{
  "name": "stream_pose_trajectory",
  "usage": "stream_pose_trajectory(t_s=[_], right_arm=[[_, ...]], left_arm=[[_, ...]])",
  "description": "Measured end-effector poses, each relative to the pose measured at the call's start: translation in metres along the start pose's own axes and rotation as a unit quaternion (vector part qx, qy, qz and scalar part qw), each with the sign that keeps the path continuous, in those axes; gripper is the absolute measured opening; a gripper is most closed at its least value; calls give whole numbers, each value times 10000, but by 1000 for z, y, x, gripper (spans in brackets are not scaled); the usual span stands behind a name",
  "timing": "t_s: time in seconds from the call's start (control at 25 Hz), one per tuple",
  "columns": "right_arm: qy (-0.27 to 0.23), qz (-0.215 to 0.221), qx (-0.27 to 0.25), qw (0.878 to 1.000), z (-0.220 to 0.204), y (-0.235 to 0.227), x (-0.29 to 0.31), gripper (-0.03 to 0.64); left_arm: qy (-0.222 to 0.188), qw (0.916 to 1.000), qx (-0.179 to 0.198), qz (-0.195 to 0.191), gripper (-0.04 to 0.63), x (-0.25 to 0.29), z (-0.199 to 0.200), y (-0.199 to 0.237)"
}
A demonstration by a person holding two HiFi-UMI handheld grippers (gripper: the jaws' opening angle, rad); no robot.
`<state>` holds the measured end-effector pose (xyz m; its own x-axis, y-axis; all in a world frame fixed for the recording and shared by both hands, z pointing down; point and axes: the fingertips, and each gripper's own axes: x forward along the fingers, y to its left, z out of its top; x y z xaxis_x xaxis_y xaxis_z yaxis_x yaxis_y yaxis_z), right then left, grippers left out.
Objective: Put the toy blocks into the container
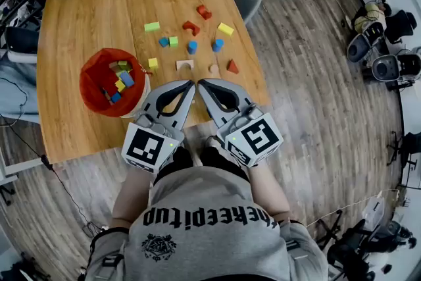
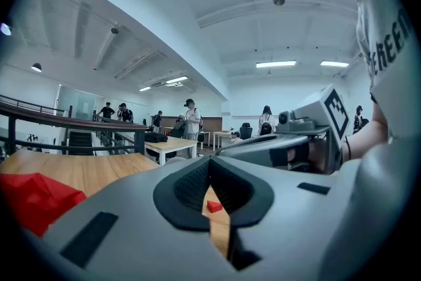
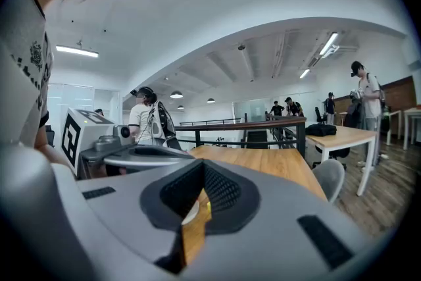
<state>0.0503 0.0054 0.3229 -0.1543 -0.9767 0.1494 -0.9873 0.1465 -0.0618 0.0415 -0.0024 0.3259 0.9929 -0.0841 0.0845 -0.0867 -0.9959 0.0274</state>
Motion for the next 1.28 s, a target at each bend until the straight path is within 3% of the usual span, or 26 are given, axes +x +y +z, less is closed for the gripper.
stream_pose_trajectory(t_s=[0.64, 0.88, 1.28], right_arm=[[-173, -402, 341, 9985, -1, 2, 9, 11], [-160, -525, 329, 9980, -3, 1, 7, 11], [-139, -142, 204, 9996, -1, -6, 22, 11]], left_arm=[[118, 9997, -67, -199, 14, -16, -14, 13], [250, 9987, -358, -244, 14, -17, -27, 14], [328, 9986, -368, 187, 14, -16, -32, 26]])
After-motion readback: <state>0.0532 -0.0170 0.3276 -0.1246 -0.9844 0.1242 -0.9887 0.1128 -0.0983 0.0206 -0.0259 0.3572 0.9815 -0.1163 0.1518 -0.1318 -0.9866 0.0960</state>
